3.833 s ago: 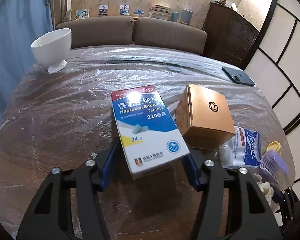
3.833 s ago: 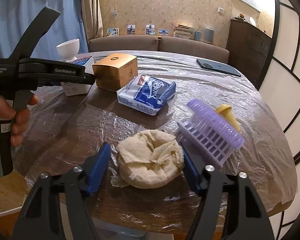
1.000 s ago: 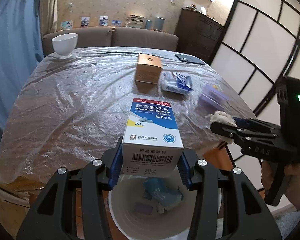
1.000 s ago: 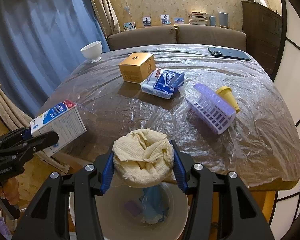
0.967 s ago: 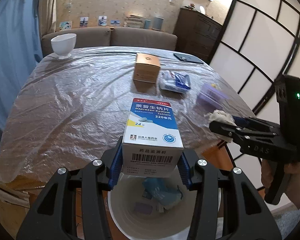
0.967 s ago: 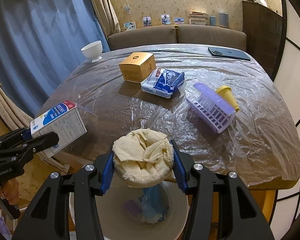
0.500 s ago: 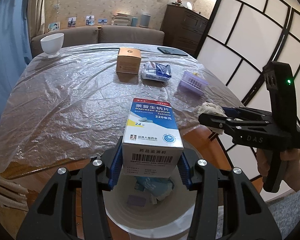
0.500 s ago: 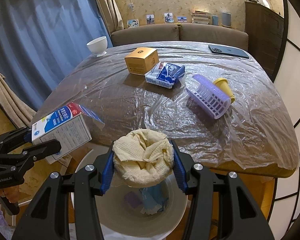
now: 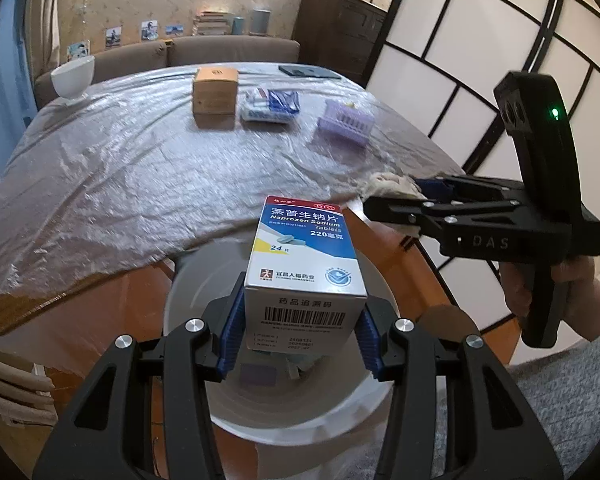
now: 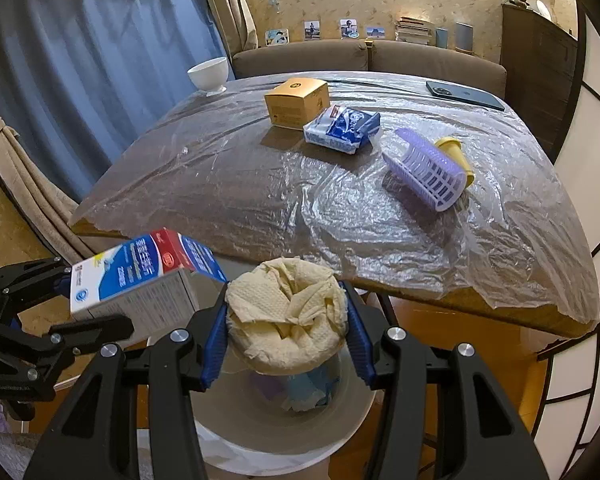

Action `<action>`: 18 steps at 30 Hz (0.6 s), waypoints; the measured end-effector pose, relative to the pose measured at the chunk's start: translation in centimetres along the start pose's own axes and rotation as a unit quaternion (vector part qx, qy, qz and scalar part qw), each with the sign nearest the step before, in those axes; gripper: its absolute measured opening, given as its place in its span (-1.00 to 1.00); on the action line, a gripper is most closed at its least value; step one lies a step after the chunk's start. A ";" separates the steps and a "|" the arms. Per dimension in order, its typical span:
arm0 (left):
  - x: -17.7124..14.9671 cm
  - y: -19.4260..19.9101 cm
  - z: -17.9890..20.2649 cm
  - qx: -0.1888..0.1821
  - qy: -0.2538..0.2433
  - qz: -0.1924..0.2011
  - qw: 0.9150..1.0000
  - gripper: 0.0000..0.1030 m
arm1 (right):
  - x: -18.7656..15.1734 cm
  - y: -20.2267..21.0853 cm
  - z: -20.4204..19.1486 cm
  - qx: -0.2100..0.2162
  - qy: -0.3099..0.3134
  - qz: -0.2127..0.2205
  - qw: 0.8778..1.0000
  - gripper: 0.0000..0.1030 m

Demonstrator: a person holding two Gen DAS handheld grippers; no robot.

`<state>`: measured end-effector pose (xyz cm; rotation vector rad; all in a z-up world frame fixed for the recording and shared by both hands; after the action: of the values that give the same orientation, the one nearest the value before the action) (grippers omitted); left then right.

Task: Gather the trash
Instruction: 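Lower both grippers over the bin and open them, dropping box and cloth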

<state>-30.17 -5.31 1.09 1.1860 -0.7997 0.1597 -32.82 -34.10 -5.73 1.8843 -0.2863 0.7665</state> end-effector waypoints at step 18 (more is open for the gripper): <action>-1.6 -3.0 -0.3 0.024 0.007 -0.060 0.998 -0.05 | -2.0 -2.1 -0.1 0.012 0.014 -0.041 0.999 -0.03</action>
<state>-29.65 -5.76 -2.32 1.2741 -0.7140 0.0895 -33.34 -33.34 -8.49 1.8940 -0.1818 0.7417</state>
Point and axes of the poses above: each gripper's, at about its wrist camera, not at the fingertips, and y roughly against the way its jaws point, z to its right, x to its top, the point moved 2 cm from there along -y, roughly the way its jaws point, and after that the axes turned 7 degrees about x, right-handed, at the moved point
